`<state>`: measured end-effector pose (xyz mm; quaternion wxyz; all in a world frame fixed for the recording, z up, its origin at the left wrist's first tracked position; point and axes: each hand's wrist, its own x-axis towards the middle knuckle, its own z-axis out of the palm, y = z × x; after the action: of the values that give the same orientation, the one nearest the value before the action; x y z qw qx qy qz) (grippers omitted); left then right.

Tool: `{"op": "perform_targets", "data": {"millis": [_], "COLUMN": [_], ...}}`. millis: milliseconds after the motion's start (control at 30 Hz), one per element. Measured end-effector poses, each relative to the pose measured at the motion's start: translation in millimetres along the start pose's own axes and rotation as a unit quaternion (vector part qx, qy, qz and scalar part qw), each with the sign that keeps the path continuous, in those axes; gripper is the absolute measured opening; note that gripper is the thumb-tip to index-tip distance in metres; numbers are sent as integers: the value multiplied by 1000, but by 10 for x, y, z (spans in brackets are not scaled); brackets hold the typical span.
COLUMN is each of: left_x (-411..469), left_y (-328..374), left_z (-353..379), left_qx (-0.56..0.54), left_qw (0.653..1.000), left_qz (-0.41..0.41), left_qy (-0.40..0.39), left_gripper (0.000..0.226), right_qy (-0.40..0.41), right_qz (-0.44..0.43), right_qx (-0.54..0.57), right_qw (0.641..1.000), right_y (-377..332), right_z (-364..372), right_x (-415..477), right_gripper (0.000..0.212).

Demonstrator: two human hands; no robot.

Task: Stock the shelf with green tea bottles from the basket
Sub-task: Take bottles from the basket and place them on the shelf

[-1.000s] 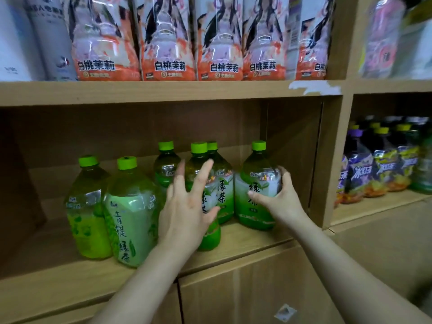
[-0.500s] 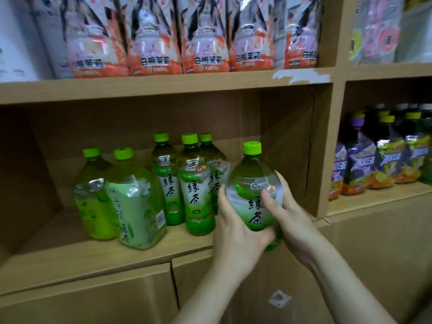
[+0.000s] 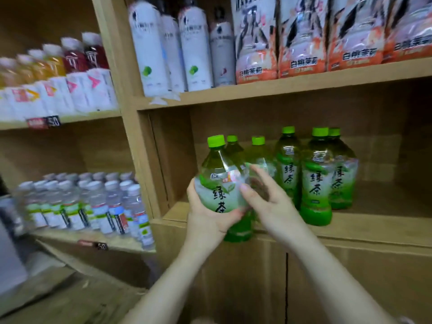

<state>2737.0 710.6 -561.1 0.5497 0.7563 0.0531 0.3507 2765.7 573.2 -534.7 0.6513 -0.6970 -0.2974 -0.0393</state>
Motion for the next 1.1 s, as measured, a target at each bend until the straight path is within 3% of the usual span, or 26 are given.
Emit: {"op": "perform_targets", "data": {"millis": [67,133,200,267,333,433,567,633,767,900,1000,1100], "left_x": [144,271,387,476,553,646,690,720,706,669,650,647], "left_y": [-159,-281,-400,-489,-561,-634,-717,-763,-755,-707,-682,-659], "left_z": [-115,-168,-170,-137,-92,-6,81,86,79,76,108,100], "left_qx": [2,15,29,44,50,43,44,53,52,51,55,85], "left_qw": [1000,999,999,999,998,999,999,999,999,998,998,995], "left_qz": [-5,-16,-15,-13,-12,-5,-10,-3,8,20,23,45], "left_qy": [21,27,15,-3,-21,-24,-12,-5,-9,-13,-4,27], "left_gripper": [112,117,119,121,119,112,105,106,106,110,109,107], "right_qy": [139,318,432,420,337,250,270,266,318,387,425,384], "right_qz": [-62,-106,-67,62,173,241,178,163,141,66,-6,-46], "right_qx": [-40,-67,-98,-135,-106,-99,-69,-63,-159,-155,-127,-96], "right_qw": [987,940,894,895,919,932,944,948,924,906,896,917], "right_y": [-12,0,119,261,477,778,874,830,803,631,377,-9], "right_z": [-101,-455,-947,-1341,-1557,-1631,-1730,-1779,-1855,-1833,-1738,-1533], "right_x": [61,112,194,307,460,624,684,651,396,-3,-243,-414], "right_gripper": [40,28,36,63,81,78,59,59,99,62,58,64]}}
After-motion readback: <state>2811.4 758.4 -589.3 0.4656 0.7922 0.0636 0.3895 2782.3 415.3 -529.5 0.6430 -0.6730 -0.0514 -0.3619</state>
